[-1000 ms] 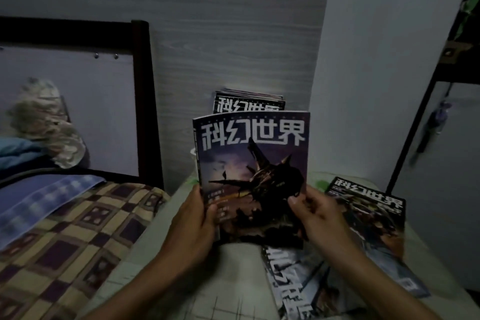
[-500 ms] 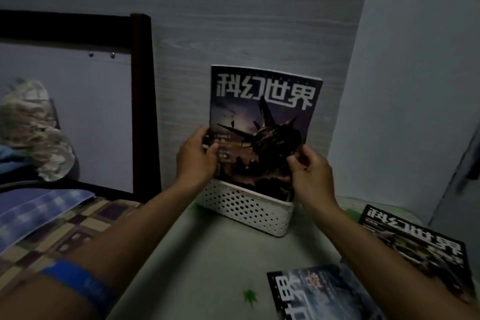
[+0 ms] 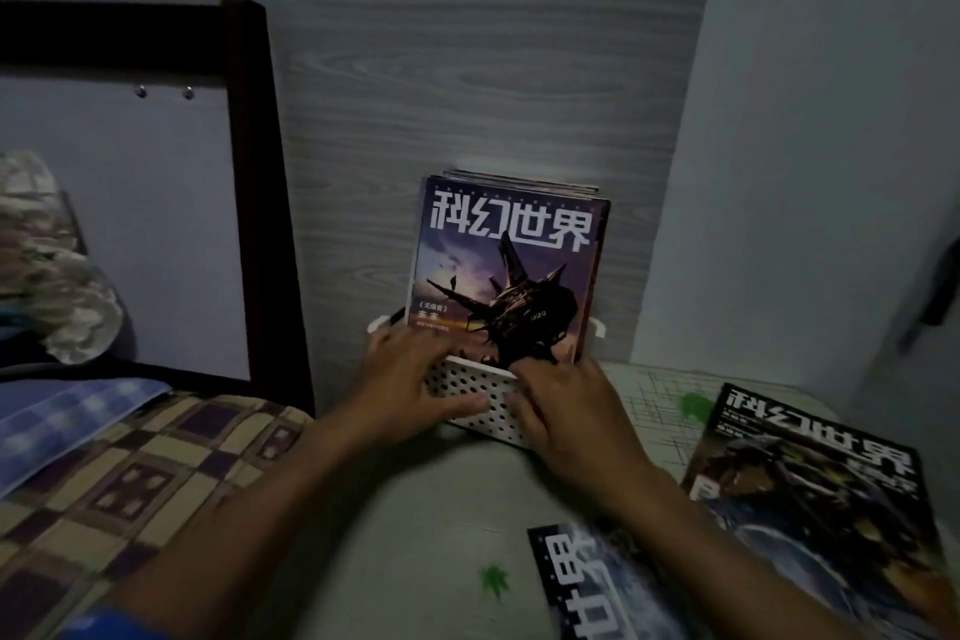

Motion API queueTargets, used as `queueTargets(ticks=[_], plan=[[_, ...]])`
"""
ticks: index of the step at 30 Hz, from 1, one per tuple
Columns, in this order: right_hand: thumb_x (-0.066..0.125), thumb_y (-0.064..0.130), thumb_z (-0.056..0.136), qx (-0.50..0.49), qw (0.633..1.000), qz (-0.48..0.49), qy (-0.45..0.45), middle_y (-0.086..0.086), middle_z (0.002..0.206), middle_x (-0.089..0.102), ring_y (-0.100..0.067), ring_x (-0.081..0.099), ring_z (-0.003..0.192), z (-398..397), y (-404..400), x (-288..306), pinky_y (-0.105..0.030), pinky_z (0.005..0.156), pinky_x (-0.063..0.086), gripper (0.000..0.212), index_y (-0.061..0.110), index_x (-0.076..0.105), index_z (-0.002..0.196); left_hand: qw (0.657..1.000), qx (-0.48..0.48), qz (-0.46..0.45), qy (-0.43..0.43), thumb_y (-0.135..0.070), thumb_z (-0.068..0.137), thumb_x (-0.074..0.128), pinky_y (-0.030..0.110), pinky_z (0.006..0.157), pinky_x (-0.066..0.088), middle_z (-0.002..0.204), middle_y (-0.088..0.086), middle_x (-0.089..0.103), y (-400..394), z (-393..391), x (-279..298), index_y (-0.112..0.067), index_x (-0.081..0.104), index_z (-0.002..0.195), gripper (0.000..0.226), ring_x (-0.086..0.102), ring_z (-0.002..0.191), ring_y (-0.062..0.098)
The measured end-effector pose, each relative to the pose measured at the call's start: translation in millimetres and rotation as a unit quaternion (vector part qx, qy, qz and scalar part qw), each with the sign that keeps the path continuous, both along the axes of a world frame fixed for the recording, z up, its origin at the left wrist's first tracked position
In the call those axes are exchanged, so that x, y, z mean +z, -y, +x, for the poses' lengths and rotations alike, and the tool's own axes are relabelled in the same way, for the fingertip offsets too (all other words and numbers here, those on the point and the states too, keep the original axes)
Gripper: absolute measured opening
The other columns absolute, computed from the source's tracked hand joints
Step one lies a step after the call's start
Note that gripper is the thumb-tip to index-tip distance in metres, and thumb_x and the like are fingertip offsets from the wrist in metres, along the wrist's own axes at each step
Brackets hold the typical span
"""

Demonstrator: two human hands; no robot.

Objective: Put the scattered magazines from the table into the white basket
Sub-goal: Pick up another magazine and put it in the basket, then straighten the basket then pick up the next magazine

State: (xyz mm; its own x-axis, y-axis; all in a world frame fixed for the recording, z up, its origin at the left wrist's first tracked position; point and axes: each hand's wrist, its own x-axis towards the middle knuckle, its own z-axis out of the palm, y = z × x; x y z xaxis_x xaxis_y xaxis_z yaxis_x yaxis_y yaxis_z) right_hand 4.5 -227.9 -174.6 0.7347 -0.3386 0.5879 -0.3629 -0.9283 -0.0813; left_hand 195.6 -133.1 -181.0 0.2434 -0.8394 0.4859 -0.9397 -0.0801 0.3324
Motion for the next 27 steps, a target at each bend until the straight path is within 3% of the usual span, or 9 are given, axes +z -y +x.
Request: queueTargets(ticks=[2, 5, 8, 11, 14, 19, 24, 27], plan=[[0.046, 0.027, 0.099, 0.008, 1.0, 0.006, -0.006, -0.004, 0.089, 0.069, -0.024, 0.054, 0.078, -6, 1, 5, -0.034, 0.067, 0.029, 0.017, 0.019, 0.061, 0.097, 1.0, 0.005, -0.022, 0.0, -0.066, 0.079, 0.056, 0.037, 0.108, 0.022, 0.133, -0.015, 0.057, -2, -7, 1, -0.045, 0.057, 0.122, 0.047, 0.041, 0.127, 0.007], [0.044, 0.027, 0.101, 0.01, 0.999, 0.026, -0.024, -0.005, 0.091, 0.068, -0.026, 0.053, 0.079, -18, 0, 8, -0.036, 0.068, 0.035, 0.019, 0.018, 0.06, 0.097, 0.997, 0.015, -0.073, 0.01, -0.055, 0.086, 0.053, 0.032, 0.097, 0.021, 0.126, -0.017, 0.059, -8, -28, -1, -0.045, 0.058, 0.118, 0.033, 0.031, 0.112, -0.006], [0.049, 0.026, 0.096, 0.016, 0.998, 0.033, -0.043, -0.003, 0.097, 0.065, -0.027, 0.054, 0.086, -36, -3, 4, -0.036, 0.073, 0.038, 0.013, 0.022, 0.057, 0.105, 0.997, 0.023, -0.076, 0.026, -0.059, 0.086, 0.043, 0.033, 0.1, 0.022, 0.124, -0.013, 0.061, -16, -42, -8, -0.043, 0.056, 0.12, 0.04, 0.041, 0.116, 0.003], [0.059, 0.015, 0.082, 0.02, 0.996, 0.02, -0.08, -0.002, 0.11, 0.063, -0.026, 0.052, 0.096, -42, -1, 5, -0.034, 0.079, 0.038, 0.036, 0.023, 0.055, 0.117, 0.996, 0.026, 0.007, 0.082, -0.049, 0.083, 0.06, 0.04, 0.113, 0.017, 0.138, -0.01, 0.051, -26, -35, -8, -0.041, 0.043, 0.135, 0.055, 0.038, 0.13, 0.013], [0.06, 0.004, 0.077, 0.01, 0.998, 0.011, -0.062, -0.002, 0.111, 0.062, -0.024, 0.05, 0.097, -40, -3, 1, -0.029, 0.078, 0.034, 0.048, 0.023, 0.056, 0.12, 0.993, 0.031, 0.037, 0.111, -0.043, 0.077, 0.069, 0.042, 0.113, 0.022, 0.141, -0.005, 0.045, -32, -30, -10, -0.034, 0.035, 0.141, 0.073, 0.036, 0.132, 0.019], [0.066, 0.019, 0.075, 0.003, 0.996, -0.011, -0.092, -0.005, 0.12, 0.055, -0.026, 0.046, 0.108, -40, -2, -1, -0.032, 0.093, 0.031, 0.061, 0.02, 0.048, 0.133, 0.986, 0.094, 0.033, 0.137, -0.055, 0.069, 0.069, 0.044, 0.111, 0.028, 0.138, 0.005, 0.041, -25, -43, -17, -0.027, 0.032, 0.137, 0.083, 0.035, 0.127, 0.027], [0.064, 0.024, 0.08, -0.013, 0.994, 0.004, -0.112, -0.01, 0.122, 0.057, -0.029, 0.046, 0.109, -49, -8, 4, -0.033, 0.092, 0.028, 0.053, 0.015, 0.048, 0.13, 0.982, 0.097, 0.064, 0.151, -0.05, 0.088, 0.056, 0.041, 0.104, 0.032, 0.132, 0.008, 0.051, -28, -50, -4, -0.021, 0.043, 0.127, 0.05, 0.044, 0.119, 0.026], [0.064, 0.029, 0.083, -0.015, 0.991, 0.027, -0.129, -0.01, 0.132, 0.052, -0.029, 0.042, 0.119, -57, -16, 8, -0.033, 0.103, 0.026, 0.063, 0.015, 0.04, 0.14, 0.982, 0.1, 0.082, 0.141, -0.049, 0.087, 0.057, 0.041, 0.107, 0.03, 0.133, 0.009, 0.049, -36, -62, 2, -0.02, 0.041, 0.131, 0.055, 0.042, 0.121, 0.027]])
